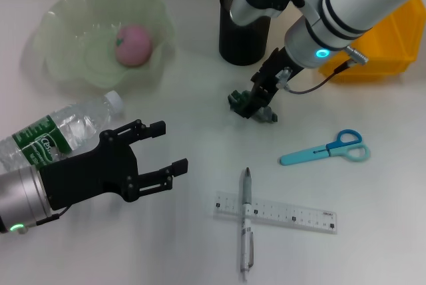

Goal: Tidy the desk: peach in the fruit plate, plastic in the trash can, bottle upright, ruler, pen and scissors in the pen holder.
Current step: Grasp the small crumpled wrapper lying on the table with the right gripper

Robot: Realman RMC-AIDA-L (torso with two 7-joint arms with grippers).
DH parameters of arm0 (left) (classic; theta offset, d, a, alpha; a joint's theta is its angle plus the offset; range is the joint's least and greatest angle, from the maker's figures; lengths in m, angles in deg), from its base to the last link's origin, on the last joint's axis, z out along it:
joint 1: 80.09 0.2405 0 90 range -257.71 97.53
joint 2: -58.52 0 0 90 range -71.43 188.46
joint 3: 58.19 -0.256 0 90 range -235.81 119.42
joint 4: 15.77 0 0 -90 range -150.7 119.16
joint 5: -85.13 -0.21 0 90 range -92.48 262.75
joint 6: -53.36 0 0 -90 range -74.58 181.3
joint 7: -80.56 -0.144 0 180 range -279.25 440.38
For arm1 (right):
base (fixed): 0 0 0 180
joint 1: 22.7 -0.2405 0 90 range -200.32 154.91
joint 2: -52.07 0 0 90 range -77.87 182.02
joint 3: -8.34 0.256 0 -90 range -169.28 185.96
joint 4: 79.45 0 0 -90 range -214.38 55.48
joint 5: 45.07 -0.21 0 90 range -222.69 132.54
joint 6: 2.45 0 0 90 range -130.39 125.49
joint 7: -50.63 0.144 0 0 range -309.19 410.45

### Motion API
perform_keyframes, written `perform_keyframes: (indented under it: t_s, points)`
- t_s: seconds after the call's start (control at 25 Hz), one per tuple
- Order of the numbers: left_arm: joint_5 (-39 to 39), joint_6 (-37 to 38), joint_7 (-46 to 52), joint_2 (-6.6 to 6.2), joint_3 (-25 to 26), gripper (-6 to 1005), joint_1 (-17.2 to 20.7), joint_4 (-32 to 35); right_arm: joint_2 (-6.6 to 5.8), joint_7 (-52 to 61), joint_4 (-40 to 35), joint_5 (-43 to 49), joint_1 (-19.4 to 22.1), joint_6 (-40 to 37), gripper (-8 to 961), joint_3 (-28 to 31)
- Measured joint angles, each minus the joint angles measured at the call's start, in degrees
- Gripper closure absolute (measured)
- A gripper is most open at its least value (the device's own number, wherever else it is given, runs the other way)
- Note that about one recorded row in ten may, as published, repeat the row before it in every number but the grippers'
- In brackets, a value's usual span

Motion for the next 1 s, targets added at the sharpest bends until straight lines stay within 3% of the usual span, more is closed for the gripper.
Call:
perform_keyframes:
  t_s: [0.72, 0.8, 1.0]
  points:
    - [0.0, -0.1, 0.0, 0.0, 0.0, 199, 0.1, 0.0, -0.02, -0.3, 1.4, -1.2, 0.1, 1.9, 176, -1.6]
    - [0.0, 0.1, 0.0, 0.0, 0.0, 199, 0.2, 0.0, -0.02, -0.3, 2.0, -1.2, 0.1, 2.3, 345, -1.7]
    - [0.0, 0.2, 0.0, 0.0, 0.0, 200, 0.1, 0.0, -0.02, -0.3, 2.2, -1.2, 0.1, 2.8, 472, -1.7]
